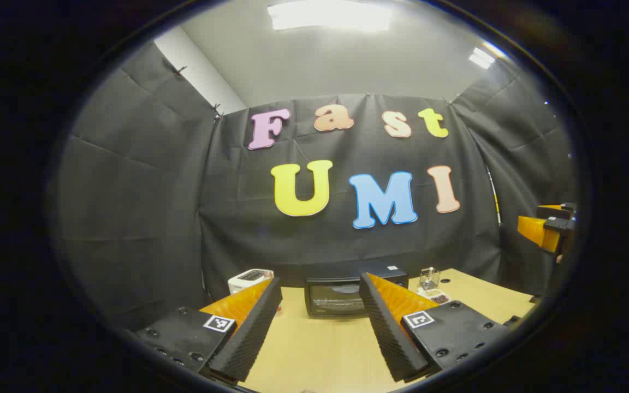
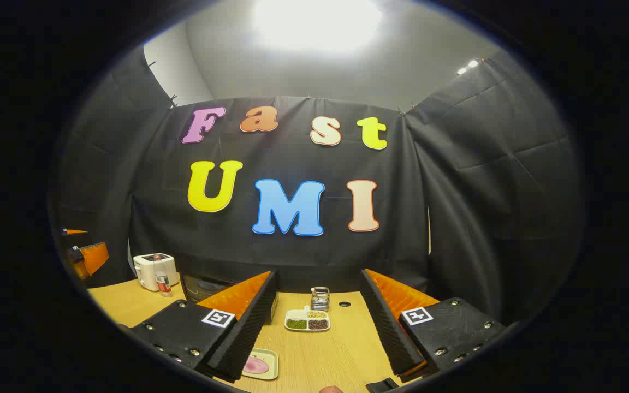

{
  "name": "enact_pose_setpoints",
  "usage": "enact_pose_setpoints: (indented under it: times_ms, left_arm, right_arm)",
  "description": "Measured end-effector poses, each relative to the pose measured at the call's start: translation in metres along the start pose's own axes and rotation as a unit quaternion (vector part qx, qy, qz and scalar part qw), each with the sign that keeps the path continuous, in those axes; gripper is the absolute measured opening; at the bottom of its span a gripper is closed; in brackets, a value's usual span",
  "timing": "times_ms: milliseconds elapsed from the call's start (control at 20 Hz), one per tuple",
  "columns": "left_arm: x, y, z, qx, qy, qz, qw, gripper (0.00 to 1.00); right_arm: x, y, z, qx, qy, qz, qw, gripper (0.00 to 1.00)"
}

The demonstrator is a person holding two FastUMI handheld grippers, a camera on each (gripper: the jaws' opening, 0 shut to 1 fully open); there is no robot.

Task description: Open the electric oven with the left hand, put the food in, and close the electric oven.

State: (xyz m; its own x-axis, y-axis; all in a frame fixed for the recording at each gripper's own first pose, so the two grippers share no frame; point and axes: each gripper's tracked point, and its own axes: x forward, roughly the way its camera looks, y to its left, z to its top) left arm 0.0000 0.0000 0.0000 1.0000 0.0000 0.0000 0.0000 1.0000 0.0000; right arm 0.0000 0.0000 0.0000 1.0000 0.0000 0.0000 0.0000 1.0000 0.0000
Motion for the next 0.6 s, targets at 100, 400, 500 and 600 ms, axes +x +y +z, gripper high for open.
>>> enact_pose_setpoints:
  times_ms: [100,400,500,600]
  left_arm:
    - [-0.001,-0.004,0.002,0.0,-0.002,-0.002,1.0,0.91]
    - [0.001,-0.016,0.005,0.003,-0.004,-0.004,1.0,1.0]
    - [0.002,-0.02,0.005,0.003,-0.003,-0.002,1.0,1.0]
    - [0.004,-0.024,0.006,0.004,-0.003,0.001,1.0,0.98]
  right_arm:
    - [0.0,-0.003,0.0,0.0,0.001,0.001,1.0,0.95]
    - [0.004,-0.011,-0.001,-0.002,0.0,0.005,1.0,0.95]
    - [0.006,-0.013,-0.002,0.0,0.001,0.006,1.0,0.95]
    - [0.008,-0.017,-0.004,-0.001,0.0,0.009,1.0,0.95]
